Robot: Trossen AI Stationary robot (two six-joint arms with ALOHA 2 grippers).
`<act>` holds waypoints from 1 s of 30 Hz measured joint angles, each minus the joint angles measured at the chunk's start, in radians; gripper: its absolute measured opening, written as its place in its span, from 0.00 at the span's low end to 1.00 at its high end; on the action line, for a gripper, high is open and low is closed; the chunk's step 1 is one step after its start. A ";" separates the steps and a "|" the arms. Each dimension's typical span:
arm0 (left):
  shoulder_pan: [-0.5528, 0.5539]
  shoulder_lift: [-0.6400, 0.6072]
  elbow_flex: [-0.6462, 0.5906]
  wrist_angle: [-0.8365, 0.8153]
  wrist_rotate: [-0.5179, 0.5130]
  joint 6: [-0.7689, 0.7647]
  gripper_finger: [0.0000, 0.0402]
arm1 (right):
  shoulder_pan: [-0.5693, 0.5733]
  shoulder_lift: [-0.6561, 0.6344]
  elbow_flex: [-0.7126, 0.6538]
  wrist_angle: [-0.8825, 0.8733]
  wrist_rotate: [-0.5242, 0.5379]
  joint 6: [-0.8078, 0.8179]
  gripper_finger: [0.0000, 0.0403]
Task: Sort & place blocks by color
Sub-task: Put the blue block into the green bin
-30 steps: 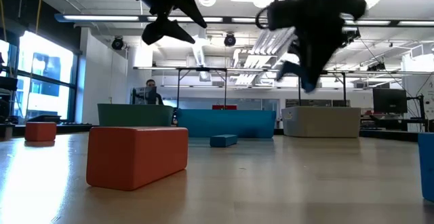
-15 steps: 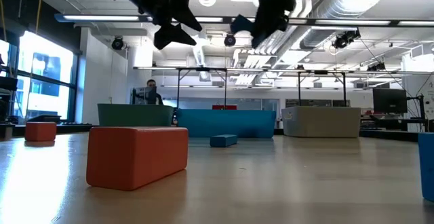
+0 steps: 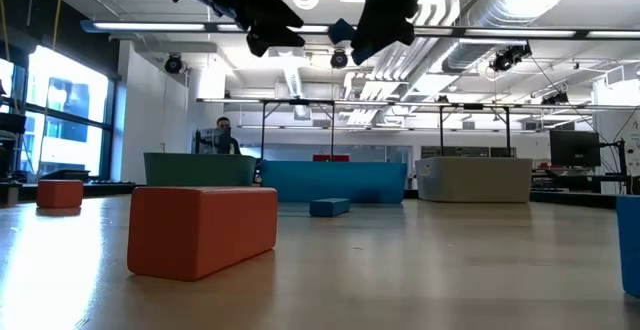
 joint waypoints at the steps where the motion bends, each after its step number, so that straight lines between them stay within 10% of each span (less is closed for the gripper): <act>1: 0.001 0.000 0.000 0.014 0.000 0.001 0.53 | -0.006 0.000 0.000 0.001 0.000 0.000 0.26; 30: 0.001 0.000 0.000 0.118 0.065 -0.040 0.60 | -0.042 0.000 0.000 0.232 -0.091 -0.023 0.26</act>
